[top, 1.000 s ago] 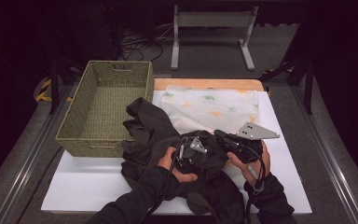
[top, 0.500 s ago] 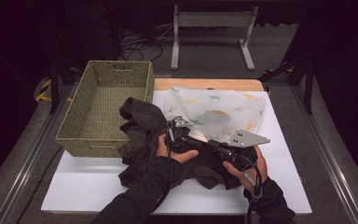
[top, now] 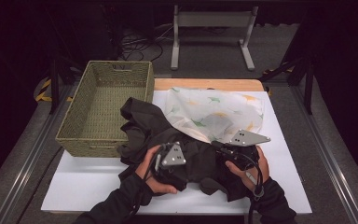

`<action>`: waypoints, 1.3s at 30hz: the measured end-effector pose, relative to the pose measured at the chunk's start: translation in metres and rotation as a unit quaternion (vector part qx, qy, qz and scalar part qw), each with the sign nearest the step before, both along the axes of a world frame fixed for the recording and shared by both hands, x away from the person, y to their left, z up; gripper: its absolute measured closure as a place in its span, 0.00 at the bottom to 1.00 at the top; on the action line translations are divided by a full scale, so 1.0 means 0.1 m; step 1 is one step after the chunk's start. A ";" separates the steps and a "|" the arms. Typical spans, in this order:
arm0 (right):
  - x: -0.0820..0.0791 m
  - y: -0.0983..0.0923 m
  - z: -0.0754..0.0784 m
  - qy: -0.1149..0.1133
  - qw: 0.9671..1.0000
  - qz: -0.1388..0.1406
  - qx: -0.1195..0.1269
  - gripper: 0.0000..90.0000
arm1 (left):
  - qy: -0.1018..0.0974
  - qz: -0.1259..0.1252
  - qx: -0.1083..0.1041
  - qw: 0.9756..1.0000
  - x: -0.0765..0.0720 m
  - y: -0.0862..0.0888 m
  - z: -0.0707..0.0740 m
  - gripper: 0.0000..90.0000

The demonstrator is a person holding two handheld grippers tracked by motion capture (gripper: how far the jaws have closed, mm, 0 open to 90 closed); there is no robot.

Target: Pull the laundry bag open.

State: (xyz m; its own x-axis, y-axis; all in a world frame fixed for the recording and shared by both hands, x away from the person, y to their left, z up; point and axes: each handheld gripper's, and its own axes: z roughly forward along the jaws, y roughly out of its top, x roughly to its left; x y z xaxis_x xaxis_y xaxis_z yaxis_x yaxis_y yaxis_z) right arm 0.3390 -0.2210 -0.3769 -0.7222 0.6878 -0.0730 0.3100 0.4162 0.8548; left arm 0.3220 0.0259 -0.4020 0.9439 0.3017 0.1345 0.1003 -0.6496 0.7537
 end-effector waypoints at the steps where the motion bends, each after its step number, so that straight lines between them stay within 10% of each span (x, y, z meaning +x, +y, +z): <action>1: 0.00 0.01 0.00 0.004 1.000 0.001 -0.001 1.00 | 0.004 -0.004 0.005 1.000 0.00 -0.04 -0.04 0.10; 6: -0.01 0.02 -0.03 0.017 1.000 0.013 -0.003 1.00 | 0.022 0.003 0.012 1.000 0.07 -0.34 -0.20 0.09; 11: -0.05 0.01 -0.07 0.031 0.999 0.026 0.003 1.00 | -0.003 0.052 0.022 0.998 0.16 -0.60 -0.29 0.14; 13: -0.08 0.01 -0.06 0.034 0.999 0.031 0.012 1.00 | -0.061 0.081 0.041 0.994 0.16 -0.68 -0.30 0.33; 14: -0.09 0.00 -0.05 0.039 0.998 0.037 0.021 1.00 | -0.077 0.102 0.033 0.991 0.21 -0.69 -0.28 0.61; 18: -0.12 -0.01 -0.02 0.037 0.998 0.041 0.028 1.00 | -0.040 0.098 -0.014 0.994 0.38 -0.57 -0.22 0.93; 29: -0.25 -0.06 0.24 0.001 0.997 0.037 0.062 1.00 | -0.077 0.208 -0.067 0.973 0.65 -0.39 0.05 0.96; 32: -0.24 -0.06 0.23 0.000 0.998 0.030 0.062 1.00 | -0.053 0.196 -0.080 0.976 0.74 -0.40 0.00 0.92; 33: -0.21 -0.06 0.19 0.001 0.998 0.022 0.052 1.00 | -0.035 0.168 -0.095 0.981 0.73 -0.39 -0.02 0.92; 39: -0.15 -0.07 0.09 0.010 0.999 0.009 0.038 1.00 | -0.020 0.083 -0.117 0.989 0.46 -0.32 0.06 0.44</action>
